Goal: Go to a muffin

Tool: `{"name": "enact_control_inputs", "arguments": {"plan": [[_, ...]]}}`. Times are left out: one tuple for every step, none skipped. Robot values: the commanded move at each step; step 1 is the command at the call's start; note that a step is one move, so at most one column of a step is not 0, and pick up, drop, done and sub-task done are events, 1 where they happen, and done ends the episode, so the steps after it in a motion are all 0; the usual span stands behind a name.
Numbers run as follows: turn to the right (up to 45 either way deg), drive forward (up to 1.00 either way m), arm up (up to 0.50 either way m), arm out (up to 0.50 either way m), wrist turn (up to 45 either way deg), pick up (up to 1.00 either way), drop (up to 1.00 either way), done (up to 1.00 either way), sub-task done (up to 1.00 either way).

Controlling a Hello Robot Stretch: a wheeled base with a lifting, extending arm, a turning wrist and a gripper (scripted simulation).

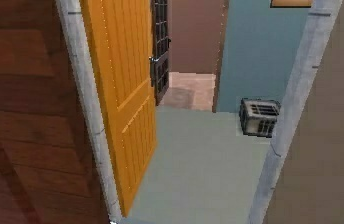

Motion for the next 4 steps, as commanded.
{"name": "enact_control_inputs", "arguments": {"plan": [[9.0, 0.0, 0.0, 0.0, 0.0, 0.0, 0.0, 0.0, 0.0], [45.0, 0.0, 0.0, 0.0, 0.0, 0.0, 0.0, 0.0, 0.0], [-45.0, 0.0, 0.0, 0.0, 0.0, 0.0, 0.0, 0.0, 0.0], [45.0, 0.0, 0.0, 0.0, 0.0, 0.0, 0.0, 0.0, 0.0]]}}
